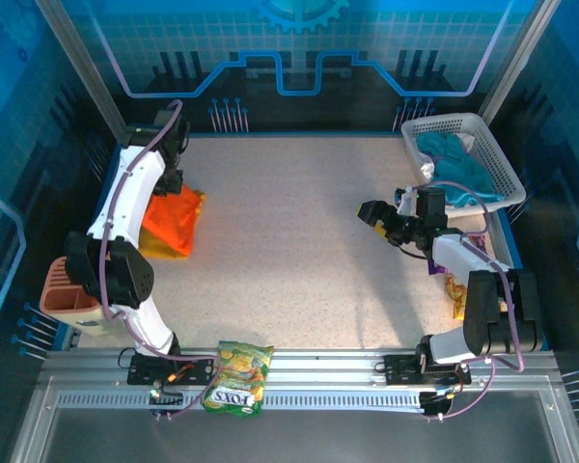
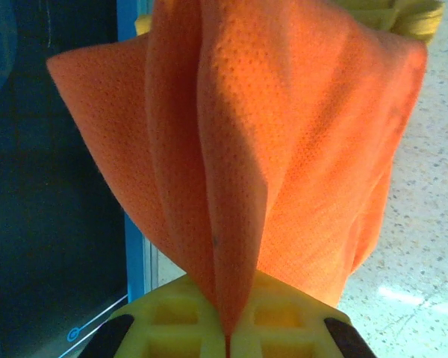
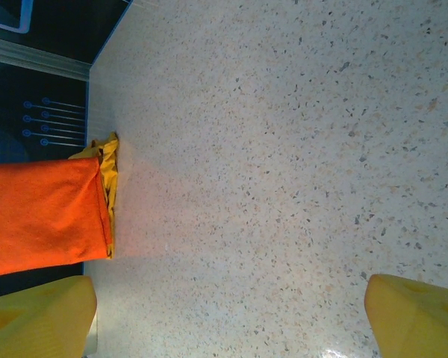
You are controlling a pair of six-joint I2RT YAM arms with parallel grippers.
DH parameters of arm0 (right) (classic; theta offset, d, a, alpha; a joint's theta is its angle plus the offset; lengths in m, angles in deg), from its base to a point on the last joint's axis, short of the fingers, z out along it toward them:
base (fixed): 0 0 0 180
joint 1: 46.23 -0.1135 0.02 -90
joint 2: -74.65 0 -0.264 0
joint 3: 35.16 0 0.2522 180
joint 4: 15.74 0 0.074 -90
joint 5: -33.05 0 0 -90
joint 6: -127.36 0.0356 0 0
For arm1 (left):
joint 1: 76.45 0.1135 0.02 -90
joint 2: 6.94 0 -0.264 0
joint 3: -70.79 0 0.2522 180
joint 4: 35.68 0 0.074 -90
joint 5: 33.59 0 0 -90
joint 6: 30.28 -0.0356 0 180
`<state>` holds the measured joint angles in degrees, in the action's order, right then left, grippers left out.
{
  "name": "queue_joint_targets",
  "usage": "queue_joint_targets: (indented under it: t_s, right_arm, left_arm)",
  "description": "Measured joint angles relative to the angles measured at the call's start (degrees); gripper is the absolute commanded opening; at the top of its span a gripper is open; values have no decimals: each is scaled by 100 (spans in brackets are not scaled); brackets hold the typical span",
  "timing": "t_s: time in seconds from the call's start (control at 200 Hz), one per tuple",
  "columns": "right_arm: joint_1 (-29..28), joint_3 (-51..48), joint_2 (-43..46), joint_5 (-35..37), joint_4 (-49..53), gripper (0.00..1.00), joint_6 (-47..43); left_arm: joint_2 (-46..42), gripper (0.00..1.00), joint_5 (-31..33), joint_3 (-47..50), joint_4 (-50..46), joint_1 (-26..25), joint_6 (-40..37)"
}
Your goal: Fold and stack the t-shirts
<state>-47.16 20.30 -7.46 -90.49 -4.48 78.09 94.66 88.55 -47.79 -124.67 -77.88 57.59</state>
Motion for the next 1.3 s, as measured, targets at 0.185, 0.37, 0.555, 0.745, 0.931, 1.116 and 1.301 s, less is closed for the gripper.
queue_joint_targets:
  t_s: [0.185,0.37,0.555,0.745,0.931,1.116,1.301]
  right_arm:
    - [0,0,-26,-17,9,93,0]
    - [0,0,-59,-42,13,93,0]
    - [0,0,-59,-85,59,93,-4]
    - [0,0,-70,-122,125,93,-24]
    - [0,0,-76,-144,155,93,-26]
    - [0,0,-76,-146,162,93,-66]
    - [0,0,-76,-146,162,93,-68]
  left_arm:
    - [33,0,243,177,269,170,-127]
    - [140,0,442,476,584,286,-267]
    - [210,0,581,627,820,376,-302]
    - [264,3,678,634,962,437,-367]
    - [315,79,885,702,1119,466,-424]
    - [374,99,1182,715,1196,562,-382]
    - [426,99,1274,664,1189,599,-380]
